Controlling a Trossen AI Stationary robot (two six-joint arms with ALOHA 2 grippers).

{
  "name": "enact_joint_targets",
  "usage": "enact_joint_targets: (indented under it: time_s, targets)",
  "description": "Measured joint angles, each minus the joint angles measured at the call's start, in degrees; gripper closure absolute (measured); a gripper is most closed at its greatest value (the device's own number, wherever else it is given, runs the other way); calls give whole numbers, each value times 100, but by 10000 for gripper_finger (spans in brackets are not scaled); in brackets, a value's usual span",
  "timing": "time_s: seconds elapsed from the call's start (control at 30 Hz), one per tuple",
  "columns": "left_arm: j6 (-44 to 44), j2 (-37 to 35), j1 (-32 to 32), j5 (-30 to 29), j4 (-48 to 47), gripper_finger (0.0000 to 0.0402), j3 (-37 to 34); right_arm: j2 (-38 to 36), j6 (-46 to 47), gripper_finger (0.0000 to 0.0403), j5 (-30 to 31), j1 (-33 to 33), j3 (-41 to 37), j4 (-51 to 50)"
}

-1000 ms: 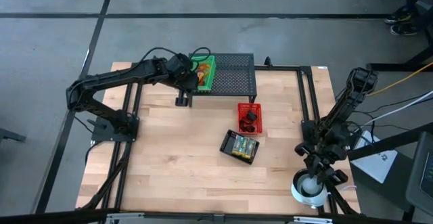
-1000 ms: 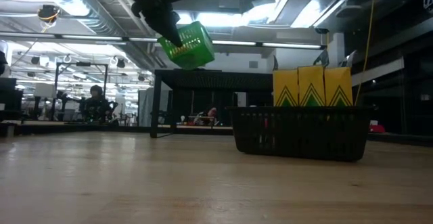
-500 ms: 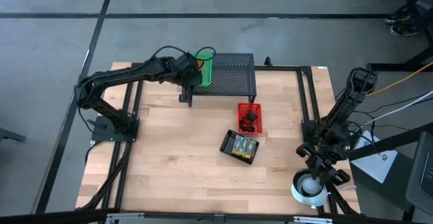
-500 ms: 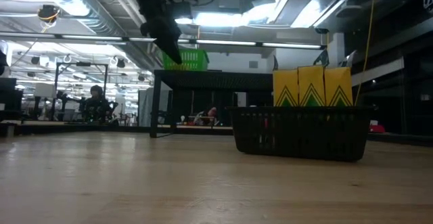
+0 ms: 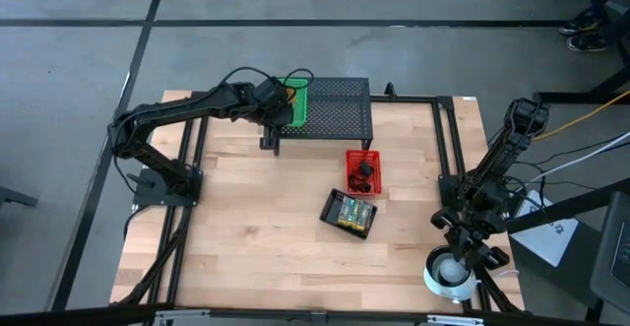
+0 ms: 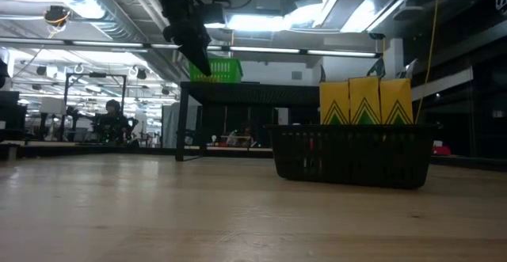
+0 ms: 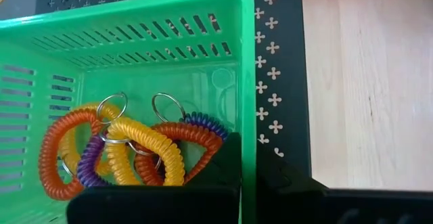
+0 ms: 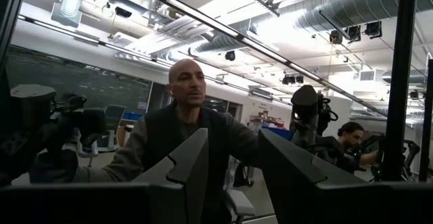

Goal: Pick & Place Office Desk Supplies
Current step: Put the green bin on the shelf, then put the red bin on the shelf

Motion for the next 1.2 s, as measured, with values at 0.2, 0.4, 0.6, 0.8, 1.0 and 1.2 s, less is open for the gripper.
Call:
enact_joint_targets:
  time_s: [0.2, 0.4, 0.6, 0.8, 1.0, 1.2]
  targets:
    - [-11, 0, -4, -7, 23, 362, 0, 13, 13, 271, -2, 0, 0, -4]
    - [32, -11, -7, 2, 186, 295, 0, 15, 28, 271, -2, 0, 0, 19]
    - [64, -35, -64, -69, 416, 240, 0, 15, 32, 271, 1, 0, 2, 218]
    - [150, -35, -230, -295, 457, 221, 0, 15, 26, 271, 5, -2, 2, 559]
    - [153, -51, -329, -364, 549, 223, 0, 15, -175, 271, 111, -46, 3, 825]
    - [149, -89, -487, -455, 743, 224, 0, 15, -86, 271, 843, -487, 272, 611]
